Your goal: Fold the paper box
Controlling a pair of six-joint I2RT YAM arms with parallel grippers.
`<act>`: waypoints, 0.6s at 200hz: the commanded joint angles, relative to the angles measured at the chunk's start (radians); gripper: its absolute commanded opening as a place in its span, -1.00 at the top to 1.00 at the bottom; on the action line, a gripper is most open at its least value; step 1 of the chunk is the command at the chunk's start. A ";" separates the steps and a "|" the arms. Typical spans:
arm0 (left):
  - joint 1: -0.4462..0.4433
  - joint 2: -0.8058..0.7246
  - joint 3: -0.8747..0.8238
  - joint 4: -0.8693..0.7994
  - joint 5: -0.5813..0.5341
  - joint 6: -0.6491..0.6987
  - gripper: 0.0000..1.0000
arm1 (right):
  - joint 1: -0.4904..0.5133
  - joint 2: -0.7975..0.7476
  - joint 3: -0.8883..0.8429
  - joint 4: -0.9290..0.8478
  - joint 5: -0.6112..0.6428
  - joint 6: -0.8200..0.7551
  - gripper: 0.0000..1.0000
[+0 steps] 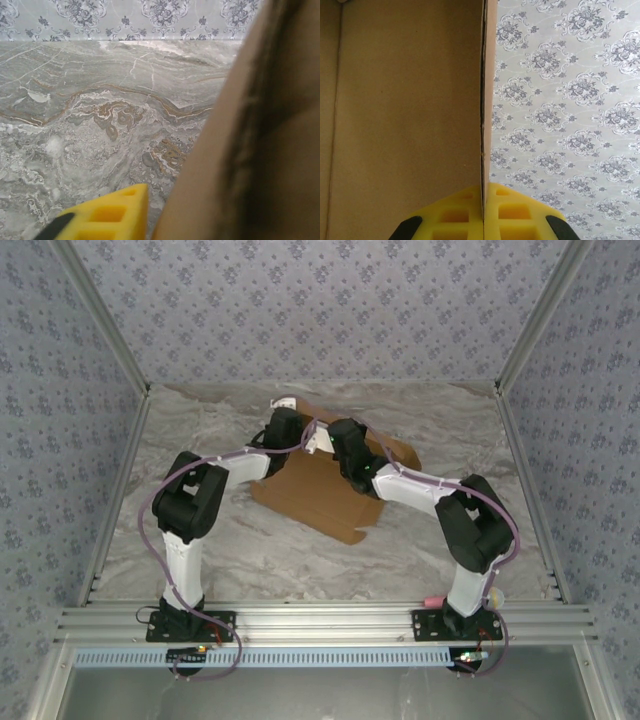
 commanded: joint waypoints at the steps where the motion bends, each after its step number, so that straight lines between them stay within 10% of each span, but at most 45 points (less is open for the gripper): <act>1: 0.027 -0.043 -0.026 0.076 0.038 0.062 0.29 | -0.006 -0.012 0.013 -0.110 -0.010 0.024 1.00; 120: 0.113 -0.101 -0.099 0.121 0.416 0.179 -0.19 | -0.016 -0.008 0.021 -0.128 -0.025 0.024 1.00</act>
